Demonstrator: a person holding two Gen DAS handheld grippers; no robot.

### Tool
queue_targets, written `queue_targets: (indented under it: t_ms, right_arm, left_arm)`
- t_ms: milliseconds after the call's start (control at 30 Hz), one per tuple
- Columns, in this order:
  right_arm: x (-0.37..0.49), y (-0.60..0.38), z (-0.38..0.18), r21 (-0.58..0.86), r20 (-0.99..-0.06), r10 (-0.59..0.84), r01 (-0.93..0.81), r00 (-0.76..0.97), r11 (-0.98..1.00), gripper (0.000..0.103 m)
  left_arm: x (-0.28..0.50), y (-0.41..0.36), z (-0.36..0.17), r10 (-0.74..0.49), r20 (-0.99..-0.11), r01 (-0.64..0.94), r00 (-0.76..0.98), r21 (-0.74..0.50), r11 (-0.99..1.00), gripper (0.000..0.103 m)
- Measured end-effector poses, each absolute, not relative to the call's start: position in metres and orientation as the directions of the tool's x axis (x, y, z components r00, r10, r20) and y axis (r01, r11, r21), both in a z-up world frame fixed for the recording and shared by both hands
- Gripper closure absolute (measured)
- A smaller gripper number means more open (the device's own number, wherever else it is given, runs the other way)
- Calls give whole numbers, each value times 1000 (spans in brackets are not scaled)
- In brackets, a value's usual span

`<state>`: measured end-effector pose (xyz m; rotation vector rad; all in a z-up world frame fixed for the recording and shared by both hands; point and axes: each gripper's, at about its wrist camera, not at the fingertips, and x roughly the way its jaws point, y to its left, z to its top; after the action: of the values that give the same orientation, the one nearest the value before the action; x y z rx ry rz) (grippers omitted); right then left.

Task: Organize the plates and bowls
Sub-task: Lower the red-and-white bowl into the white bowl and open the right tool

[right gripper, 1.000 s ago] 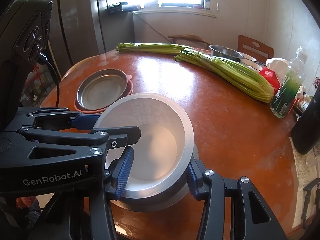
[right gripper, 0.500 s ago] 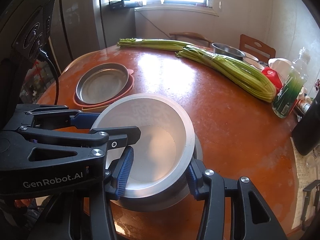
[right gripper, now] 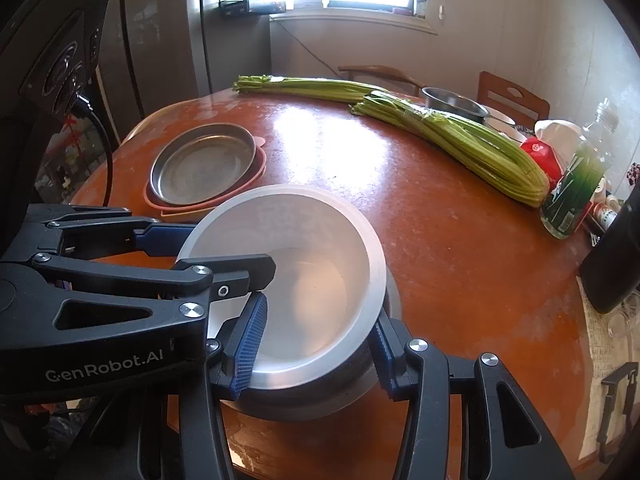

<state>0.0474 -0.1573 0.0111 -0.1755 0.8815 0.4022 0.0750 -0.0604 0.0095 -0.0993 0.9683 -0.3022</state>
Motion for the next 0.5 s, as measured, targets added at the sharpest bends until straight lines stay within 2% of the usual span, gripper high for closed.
queue_targets:
  t_ms: [500]
  right_arm:
    - [45,-163,12,12,-777,261,-400,573,916,52]
  left_arm:
    - [74,-55,9,-298,-793,190,531,-230,954,62]
